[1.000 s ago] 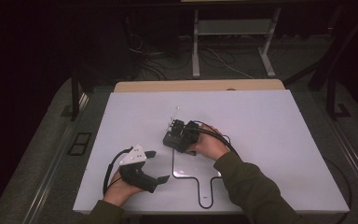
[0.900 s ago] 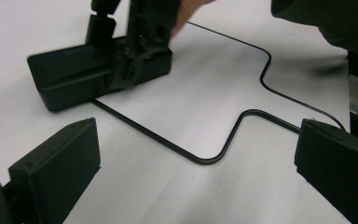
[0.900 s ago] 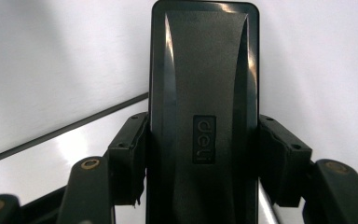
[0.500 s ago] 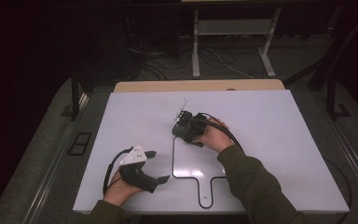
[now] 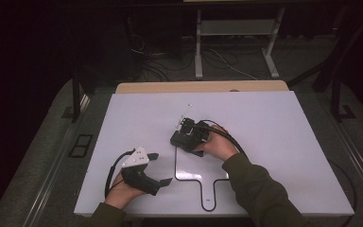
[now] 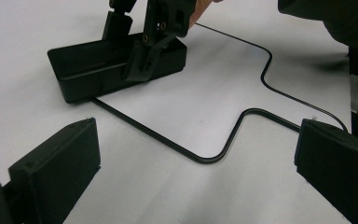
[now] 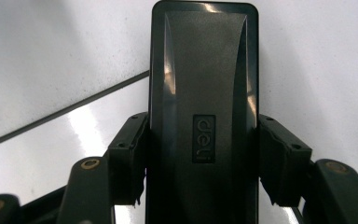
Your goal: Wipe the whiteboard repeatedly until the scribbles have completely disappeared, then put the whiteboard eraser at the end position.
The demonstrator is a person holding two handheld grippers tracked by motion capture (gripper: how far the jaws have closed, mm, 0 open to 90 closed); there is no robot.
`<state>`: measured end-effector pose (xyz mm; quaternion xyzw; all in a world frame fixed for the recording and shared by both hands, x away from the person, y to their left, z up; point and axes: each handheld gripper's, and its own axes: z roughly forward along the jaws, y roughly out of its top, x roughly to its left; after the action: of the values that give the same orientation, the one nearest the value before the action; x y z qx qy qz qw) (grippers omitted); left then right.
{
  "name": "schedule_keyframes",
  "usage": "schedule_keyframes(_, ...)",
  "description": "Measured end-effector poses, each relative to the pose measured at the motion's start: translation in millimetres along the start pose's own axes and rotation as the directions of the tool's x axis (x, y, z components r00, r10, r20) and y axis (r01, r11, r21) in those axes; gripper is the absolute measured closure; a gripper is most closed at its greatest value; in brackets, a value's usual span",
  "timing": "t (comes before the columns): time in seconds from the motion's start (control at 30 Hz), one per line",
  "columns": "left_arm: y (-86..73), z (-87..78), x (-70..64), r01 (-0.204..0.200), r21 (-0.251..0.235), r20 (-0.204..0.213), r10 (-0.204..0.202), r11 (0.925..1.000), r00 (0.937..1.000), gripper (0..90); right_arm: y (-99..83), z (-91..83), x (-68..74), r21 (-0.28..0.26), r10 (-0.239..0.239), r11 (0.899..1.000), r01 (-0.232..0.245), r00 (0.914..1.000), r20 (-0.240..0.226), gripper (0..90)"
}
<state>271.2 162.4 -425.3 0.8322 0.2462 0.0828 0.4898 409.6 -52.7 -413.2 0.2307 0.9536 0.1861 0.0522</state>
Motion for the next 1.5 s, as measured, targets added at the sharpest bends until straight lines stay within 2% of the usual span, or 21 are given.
schedule_keyframes(0.07, -0.1, -0.2, 0.1, 0.004, 0.0, 0.0, -0.004, 1.0, 1.0, 0.0, -0.5, -2.4, -2.9, -0.017, 0.016, 1.0, -0.016, 0.9997, -0.017, 39.0)
schedule_keyframes(0.4, 0.0, -0.4, -0.1, -0.004, -0.003, 0.0, 0.004, 1.0, 1.0, 0.0, -9.2, -21.6, -14.9, -0.071, 0.058, 0.996, -0.06, 0.998, -0.027, 39.0)
schedule_keyframes(0.67, -2.2, -0.3, 3.6, 0.005, 0.005, 0.008, -0.005, 1.0, 1.0, 0.0, -29.2, -37.8, -24.9, -0.11, 0.095, 0.989, -0.099, 0.9946, -0.043, 38.9)
schedule_keyframes(0.8, -2.8, -0.3, 3.9, 0.009, 0.001, 0.006, -0.009, 1.0, 0.9999, 0.0, -36.7, -41.8, -30.4, -0.117, 0.101, 0.988, -0.105, 0.9942, -0.036, 38.9)
schedule_keyframes(0.93, -3.1, 0.6, 3.5, 0.01, 0.002, 0.008, -0.01, 0.9999, 0.9999, 0.0, -36.9, -44.7, -45.2, -0.123, 0.128, 0.984, -0.129, 0.9917, -0.012, 38.8)
schedule_keyframes(1.2, -3.5, 0.9, 4.0, 0.007, 0.008, 0.013, -0.007, 0.9999, 0.9999, 0.0, -31.1, -38.4, -88.2, -0.099, 0.195, 0.977, -0.19, 0.9796, 0.047, 38.7)
schedule_keyframes(1.4, -3.8, 1.7, 4.3, 0.006, 0.011, 0.018, -0.007, 0.9999, 0.9998, 0.0, -31.4, -27.8, -114.5, -0.087, 0.254, 0.965, -0.249, 0.9655, 0.055, 38.7)
schedule_keyframes(1.5, -3.7, 2.1, 4.4, 0.007, 0.011, 0.02, -0.007, 0.9999, 0.9998, 0.0, -29.5, -23.0, -120.4, -0.072, 0.269, 0.962, -0.265, 0.9614, 0.057, 38.6)
